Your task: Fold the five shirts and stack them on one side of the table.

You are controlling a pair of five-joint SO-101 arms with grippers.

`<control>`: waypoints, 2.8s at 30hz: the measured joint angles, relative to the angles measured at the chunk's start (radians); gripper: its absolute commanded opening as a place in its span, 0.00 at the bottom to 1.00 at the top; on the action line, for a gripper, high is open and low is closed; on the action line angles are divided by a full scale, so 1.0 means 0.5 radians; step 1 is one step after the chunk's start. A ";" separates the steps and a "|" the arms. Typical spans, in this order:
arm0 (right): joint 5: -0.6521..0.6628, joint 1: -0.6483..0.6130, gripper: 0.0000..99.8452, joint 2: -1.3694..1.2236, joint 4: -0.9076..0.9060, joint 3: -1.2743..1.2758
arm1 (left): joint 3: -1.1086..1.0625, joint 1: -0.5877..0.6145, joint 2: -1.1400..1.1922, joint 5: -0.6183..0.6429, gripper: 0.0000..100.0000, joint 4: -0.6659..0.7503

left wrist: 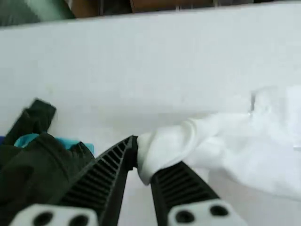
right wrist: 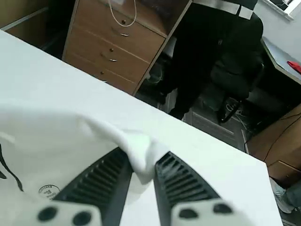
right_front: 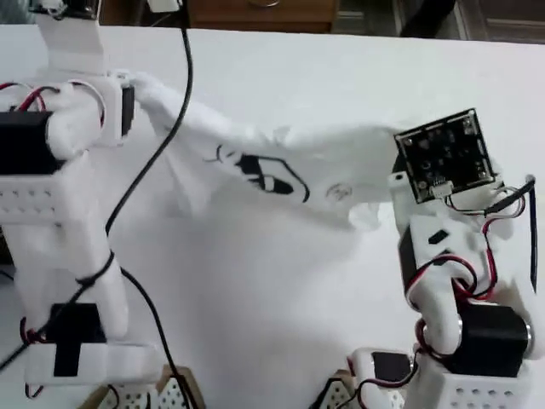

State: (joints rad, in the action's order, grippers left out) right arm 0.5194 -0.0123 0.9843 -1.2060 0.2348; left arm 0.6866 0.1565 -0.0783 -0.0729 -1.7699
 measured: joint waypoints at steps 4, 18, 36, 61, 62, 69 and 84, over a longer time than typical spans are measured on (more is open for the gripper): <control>0.000 -0.009 0.02 -0.003 0.034 0.264 | -0.516 -0.009 0.138 0.117 0.03 0.117; 0.000 0.028 0.02 -0.003 0.525 1.019 | -0.954 0.028 0.896 0.089 0.23 0.678; 0.224 0.334 0.02 -0.006 0.896 1.298 | -0.325 -0.313 1.289 -1.148 0.23 0.666; 0.264 0.338 0.02 -0.006 0.896 1.298 | -0.310 -0.285 1.436 -1.626 0.23 0.666; 0.264 0.341 0.02 -0.006 0.896 1.298 | -0.310 -0.295 1.461 -1.626 0.23 0.672; 0.264 0.341 0.02 -0.006 0.896 1.298 | -0.310 -0.331 1.531 -1.626 0.18 0.715; 0.264 0.341 0.02 -0.006 0.896 1.298 | -0.218 -0.374 1.528 -1.473 0.03 0.703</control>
State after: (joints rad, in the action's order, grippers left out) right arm 0.6513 0.1580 0.9812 -0.7580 0.8838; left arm 0.5777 -0.0307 0.6859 -0.8094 -1.4185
